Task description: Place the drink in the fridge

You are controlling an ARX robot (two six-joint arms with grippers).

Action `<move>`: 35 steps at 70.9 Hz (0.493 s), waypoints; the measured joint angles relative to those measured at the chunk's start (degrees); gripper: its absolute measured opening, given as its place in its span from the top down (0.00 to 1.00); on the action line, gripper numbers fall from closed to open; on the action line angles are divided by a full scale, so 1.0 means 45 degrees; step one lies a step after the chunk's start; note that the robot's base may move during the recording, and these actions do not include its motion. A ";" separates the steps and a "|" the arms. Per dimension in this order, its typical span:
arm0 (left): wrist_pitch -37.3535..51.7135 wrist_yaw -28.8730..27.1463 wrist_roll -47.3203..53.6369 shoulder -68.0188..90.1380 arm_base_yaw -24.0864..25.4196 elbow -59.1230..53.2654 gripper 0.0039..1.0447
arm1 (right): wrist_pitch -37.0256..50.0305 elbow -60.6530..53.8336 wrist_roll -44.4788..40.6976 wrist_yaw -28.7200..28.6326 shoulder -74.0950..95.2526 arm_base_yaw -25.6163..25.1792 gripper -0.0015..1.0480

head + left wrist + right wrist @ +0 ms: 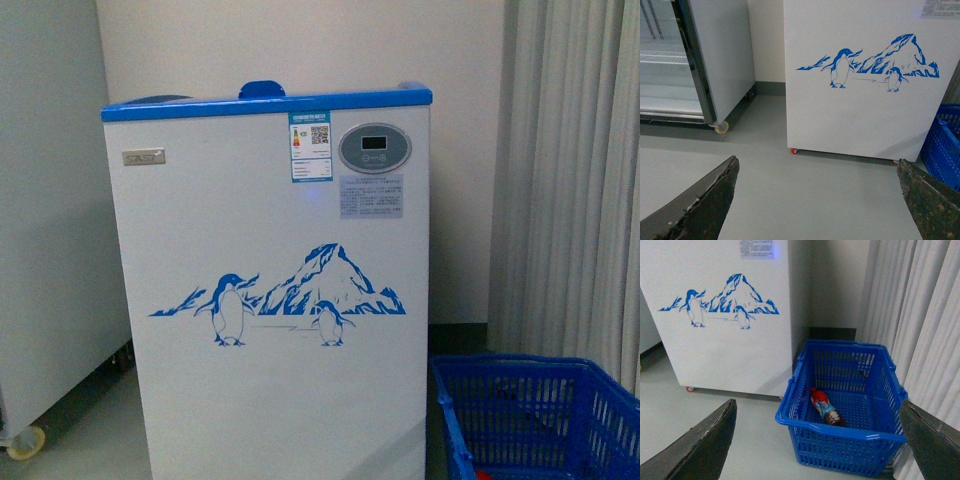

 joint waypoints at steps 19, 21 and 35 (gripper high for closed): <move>0.0000 0.0000 0.0000 0.0000 0.0000 0.0000 0.08 | 0.0000 0.0000 0.0005 -0.0005 0.0000 0.0000 0.07; 0.0000 -0.0005 0.0000 0.0000 0.0000 0.0000 0.08 | 0.0000 0.0000 0.0000 -0.0005 0.0000 0.0000 0.07; 0.0000 -0.0005 0.0000 0.0000 0.0000 0.0000 0.08 | 0.0000 0.0000 0.0000 -0.0005 0.0000 0.0000 0.07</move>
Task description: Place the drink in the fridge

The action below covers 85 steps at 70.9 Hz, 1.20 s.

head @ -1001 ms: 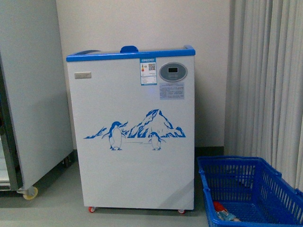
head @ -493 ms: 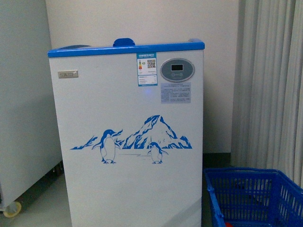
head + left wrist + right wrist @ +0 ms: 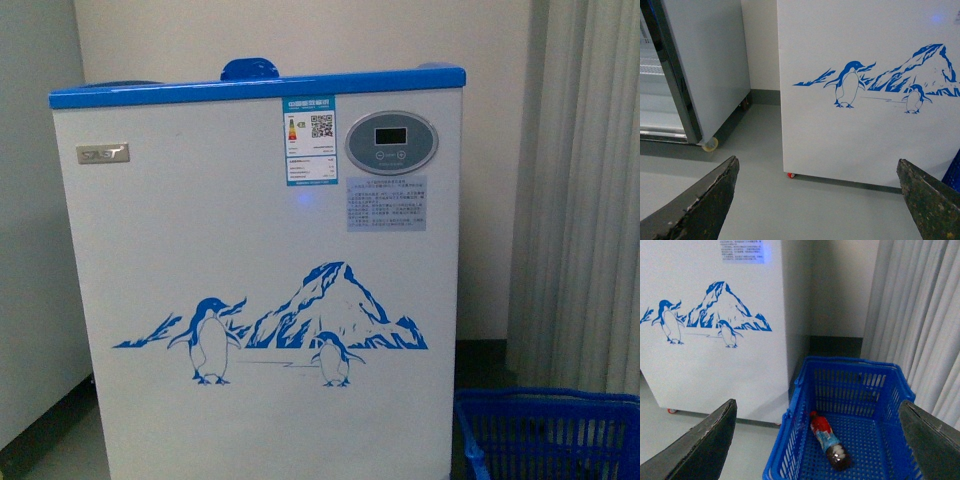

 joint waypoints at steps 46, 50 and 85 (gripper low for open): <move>-0.0005 -0.0010 -0.0005 0.0005 0.0000 0.0000 0.08 | -0.2569 0.1039 0.0597 0.1049 0.1705 -0.0049 0.07; 0.0000 0.0005 0.0000 0.0000 0.0000 0.0000 0.08 | -0.3745 0.2006 0.0597 0.0923 0.4609 -0.0937 0.07; 0.0000 0.0005 0.0000 0.0000 0.0000 0.0000 0.08 | 0.6494 0.6606 -0.4512 0.0112 2.5456 -0.3138 0.07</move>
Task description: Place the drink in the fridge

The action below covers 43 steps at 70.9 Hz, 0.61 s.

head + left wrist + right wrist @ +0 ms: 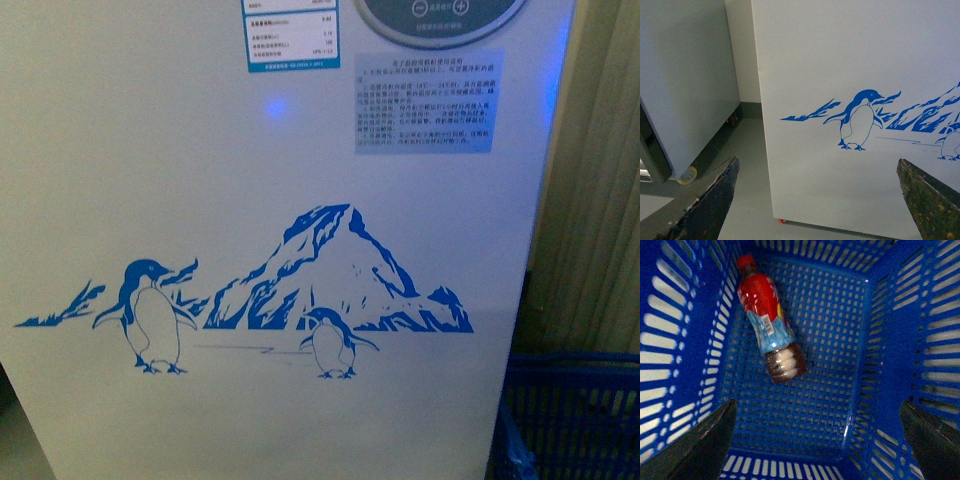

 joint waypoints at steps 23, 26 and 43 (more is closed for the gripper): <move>0.0000 0.0000 0.0000 0.0000 0.0000 0.0000 0.08 | -0.0408 0.4221 -0.0913 0.0350 0.5489 0.0335 0.07; 0.0000 0.0000 0.0000 0.0000 0.0000 0.0000 0.08 | -0.0554 0.4721 -0.0928 0.0364 0.5994 0.0432 0.07; -0.0005 0.0000 0.0000 0.0000 0.0000 0.0000 0.08 | -0.1559 0.7519 -0.0865 0.0495 0.8616 0.0855 0.07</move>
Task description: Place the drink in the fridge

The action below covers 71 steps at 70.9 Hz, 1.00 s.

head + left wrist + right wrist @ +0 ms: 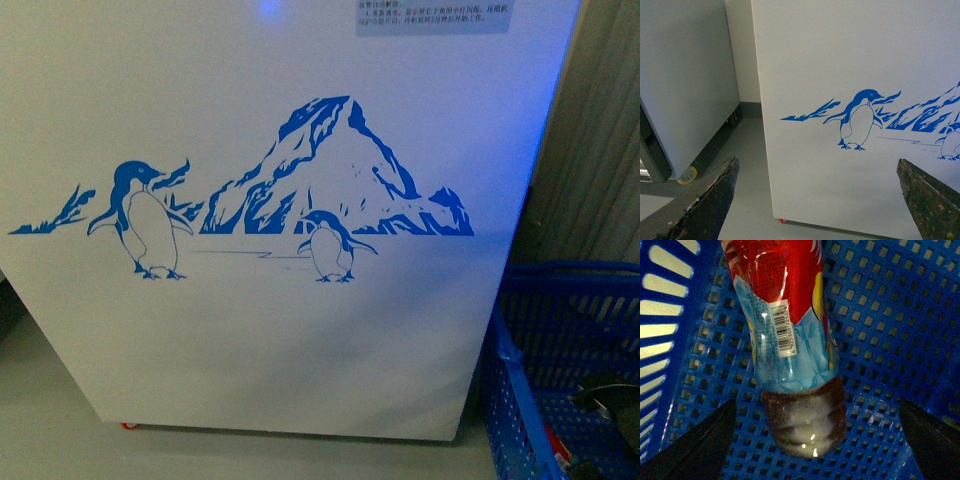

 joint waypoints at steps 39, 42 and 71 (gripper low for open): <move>0.0005 0.0000 0.0000 0.0000 0.0000 0.0000 0.08 | -0.1889 0.3968 0.0505 0.0928 0.3614 0.0491 0.07; 0.0005 0.0000 0.0000 0.0000 0.0000 0.0000 0.08 | -0.1914 0.4007 0.0505 0.0913 0.3623 0.0461 0.07; 0.0005 0.0000 0.0000 0.0000 0.0000 0.0000 0.08 | -0.1583 0.2356 0.1273 0.0194 0.2540 0.0379 0.55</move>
